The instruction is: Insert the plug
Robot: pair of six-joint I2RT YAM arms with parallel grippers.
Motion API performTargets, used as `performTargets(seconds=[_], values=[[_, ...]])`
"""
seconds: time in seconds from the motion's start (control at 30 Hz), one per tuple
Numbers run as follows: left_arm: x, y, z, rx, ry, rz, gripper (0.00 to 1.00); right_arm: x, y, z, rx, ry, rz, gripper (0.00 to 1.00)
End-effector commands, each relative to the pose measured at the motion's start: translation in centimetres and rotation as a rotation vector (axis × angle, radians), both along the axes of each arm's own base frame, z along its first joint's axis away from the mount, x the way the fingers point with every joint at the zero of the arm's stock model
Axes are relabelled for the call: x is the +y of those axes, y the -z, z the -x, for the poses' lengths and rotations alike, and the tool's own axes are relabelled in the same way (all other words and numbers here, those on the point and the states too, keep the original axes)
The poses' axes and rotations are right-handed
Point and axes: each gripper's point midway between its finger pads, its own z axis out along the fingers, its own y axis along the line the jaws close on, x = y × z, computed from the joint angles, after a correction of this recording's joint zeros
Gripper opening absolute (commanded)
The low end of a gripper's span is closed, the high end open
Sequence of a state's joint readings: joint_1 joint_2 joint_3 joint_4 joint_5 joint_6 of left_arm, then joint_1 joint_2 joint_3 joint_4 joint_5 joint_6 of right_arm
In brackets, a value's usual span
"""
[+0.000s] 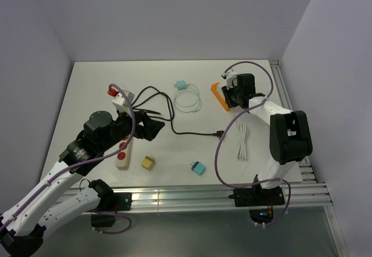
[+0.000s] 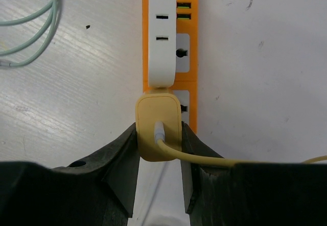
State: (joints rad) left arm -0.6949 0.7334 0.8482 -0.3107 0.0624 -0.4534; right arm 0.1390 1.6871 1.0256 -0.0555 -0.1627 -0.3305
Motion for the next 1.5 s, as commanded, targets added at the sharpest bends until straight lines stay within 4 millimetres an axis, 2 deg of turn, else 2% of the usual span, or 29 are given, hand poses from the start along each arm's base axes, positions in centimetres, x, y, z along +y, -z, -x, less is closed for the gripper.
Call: performTargets(seconds=[0.0, 0.2, 0.63, 0.9, 1.0, 1.1, 1.47], values=[[0.0, -1.3, 0.0, -0.049, 0.003, 0.035, 0.99, 0.0, -0.6, -1.0, -0.001, -0.018, 0.003, 0.0], [0.1, -1.3, 0.1, -0.049, 0.004, 0.035, 1.0, 0.0, -0.2, -0.9, 0.031, -0.019, -0.009, 0.0], [0.0, -1.3, 0.5, -0.053, 0.022, 0.037, 0.99, -0.1, 1.8, 1.1, 0.129, -0.012, -0.008, 0.0], [0.2, -1.4, 0.7, -0.056, 0.021, 0.034, 0.99, -1.1, 2.7, 1.6, 0.2, 0.029, 0.051, 0.0], [0.1, -1.4, 0.8, -0.055, 0.028, 0.035, 0.99, -1.8, 4.0, 2.4, 0.251, 0.054, 0.086, 0.0], [0.0, -1.5, 0.8, -0.055, 0.039, 0.038, 1.0, -1.6, 5.0, 3.0, 0.302, 0.055, 0.085, 0.0], [-0.1, -1.3, 0.9, -0.04, 0.039, 0.041, 1.0, -1.4, 4.9, 2.8, 0.279, 0.063, 0.063, 0.0]])
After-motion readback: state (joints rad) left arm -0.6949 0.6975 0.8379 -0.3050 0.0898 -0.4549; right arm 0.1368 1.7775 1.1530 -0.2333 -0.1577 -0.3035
